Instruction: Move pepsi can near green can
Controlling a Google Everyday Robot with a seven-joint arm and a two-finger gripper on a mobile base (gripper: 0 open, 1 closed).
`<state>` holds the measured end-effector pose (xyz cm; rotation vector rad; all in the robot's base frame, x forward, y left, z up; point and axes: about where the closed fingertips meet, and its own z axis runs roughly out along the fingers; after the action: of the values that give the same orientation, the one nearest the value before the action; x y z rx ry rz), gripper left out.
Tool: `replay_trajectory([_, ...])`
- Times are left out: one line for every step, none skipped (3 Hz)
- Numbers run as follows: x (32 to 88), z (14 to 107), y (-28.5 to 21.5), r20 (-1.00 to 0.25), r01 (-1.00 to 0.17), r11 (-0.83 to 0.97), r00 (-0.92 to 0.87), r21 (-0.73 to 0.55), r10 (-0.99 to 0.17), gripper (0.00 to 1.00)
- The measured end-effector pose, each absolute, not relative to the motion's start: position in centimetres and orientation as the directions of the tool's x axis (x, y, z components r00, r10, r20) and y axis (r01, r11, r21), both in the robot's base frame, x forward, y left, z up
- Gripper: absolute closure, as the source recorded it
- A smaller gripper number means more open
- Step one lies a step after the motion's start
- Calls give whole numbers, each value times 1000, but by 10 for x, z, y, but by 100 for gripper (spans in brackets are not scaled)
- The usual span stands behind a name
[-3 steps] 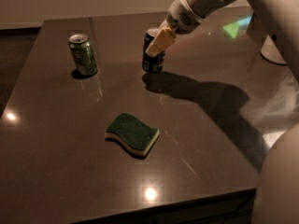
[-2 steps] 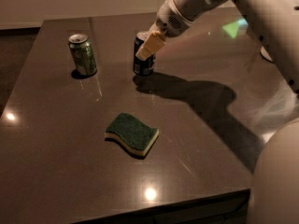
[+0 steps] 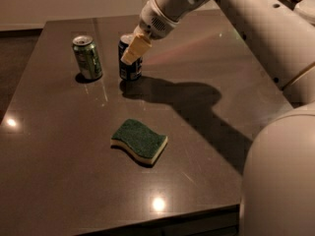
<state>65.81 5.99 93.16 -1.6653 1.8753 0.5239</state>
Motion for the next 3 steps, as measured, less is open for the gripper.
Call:
replay_trajectory([659,931,82,-635,-991,106,-27,-87,-772,100])
replay_trajectory([654,943,115,-622,-993,68,7,-97,-783,100])
replay_trajectory([652,949,144,-590,-993,34,41,-116,-806,81])
